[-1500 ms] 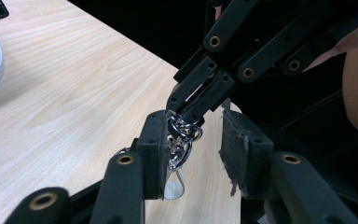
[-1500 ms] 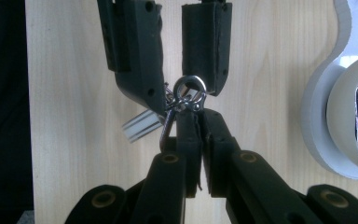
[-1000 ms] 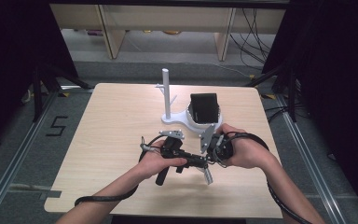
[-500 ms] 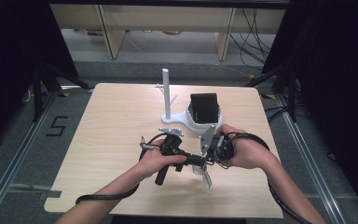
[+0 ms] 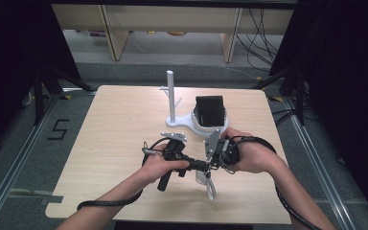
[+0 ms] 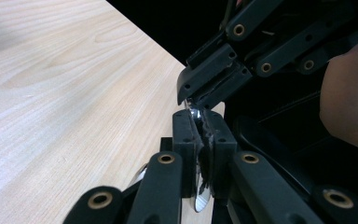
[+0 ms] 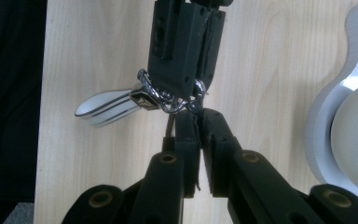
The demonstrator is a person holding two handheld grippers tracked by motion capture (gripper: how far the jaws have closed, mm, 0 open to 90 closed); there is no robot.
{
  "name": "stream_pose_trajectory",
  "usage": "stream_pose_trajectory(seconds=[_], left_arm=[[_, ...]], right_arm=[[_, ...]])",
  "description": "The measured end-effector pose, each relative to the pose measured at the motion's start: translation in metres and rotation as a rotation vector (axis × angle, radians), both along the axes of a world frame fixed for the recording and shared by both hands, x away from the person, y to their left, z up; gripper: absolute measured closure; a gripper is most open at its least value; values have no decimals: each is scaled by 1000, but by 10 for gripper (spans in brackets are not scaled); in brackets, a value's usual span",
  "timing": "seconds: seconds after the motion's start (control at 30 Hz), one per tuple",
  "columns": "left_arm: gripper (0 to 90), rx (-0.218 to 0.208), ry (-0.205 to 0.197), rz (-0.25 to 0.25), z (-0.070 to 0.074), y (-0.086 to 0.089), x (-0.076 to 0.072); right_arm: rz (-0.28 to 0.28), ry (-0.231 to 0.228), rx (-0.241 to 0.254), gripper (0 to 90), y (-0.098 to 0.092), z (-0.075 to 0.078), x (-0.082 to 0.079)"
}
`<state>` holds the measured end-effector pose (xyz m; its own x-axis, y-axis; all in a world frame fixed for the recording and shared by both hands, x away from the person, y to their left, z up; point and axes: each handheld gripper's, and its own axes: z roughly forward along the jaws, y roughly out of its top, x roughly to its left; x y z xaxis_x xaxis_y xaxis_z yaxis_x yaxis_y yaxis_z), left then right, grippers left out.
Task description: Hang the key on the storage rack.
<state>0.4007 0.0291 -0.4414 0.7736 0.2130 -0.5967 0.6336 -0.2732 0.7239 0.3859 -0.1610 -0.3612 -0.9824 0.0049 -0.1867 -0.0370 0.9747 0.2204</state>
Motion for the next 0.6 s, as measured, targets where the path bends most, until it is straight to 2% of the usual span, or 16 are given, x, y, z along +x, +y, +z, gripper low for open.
stream_pose_trajectory(seconds=[0.1, 0.13, 0.2, 0.23, 0.27, 0.3, 0.37, 0.4, 0.43, 0.5, 0.6], left_arm=[[847, -8, -13, 23, -1, 4, 1], [847, -18, -12, 26, -2, 6, 1], [847, -28, -38, 38, -2, 10, 2], [846, -49, -45, 50, -2, 12, 2], [847, -63, -53, 55, -2, 14, 2], [847, -72, -63, 67, -1, 16, 1], [847, -97, -85, 94, 1, 21, 0], [846, -105, -96, 110, 2, 24, 0], [846, -114, -106, 123, 2, 27, 0], [846, -127, -131, 154, 4, 34, -1], [846, -157, -169, 199, 5, 46, -2]], right_arm=[[-36, -6, 53, 752, -5, 5, 2], [-47, -13, 76, 736, -8, 7, 3], [-102, -24, 116, 721, -16, 12, 3], [-124, -30, 133, 715, -20, 13, 4], [-121, -32, 174, 705, -26, 13, 8], [-123, -35, 189, 698, -29, 12, 10], [-197, -28, 226, 689, -38, 9, 11], [-201, -30, 239, 682, -41, 7, 12], [-256, -33, 269, 671, -48, 1, 13], [-245, -43, 286, 671, -51, -3, 15], [-325, -38, 322, 654, -60, -12, 13]])
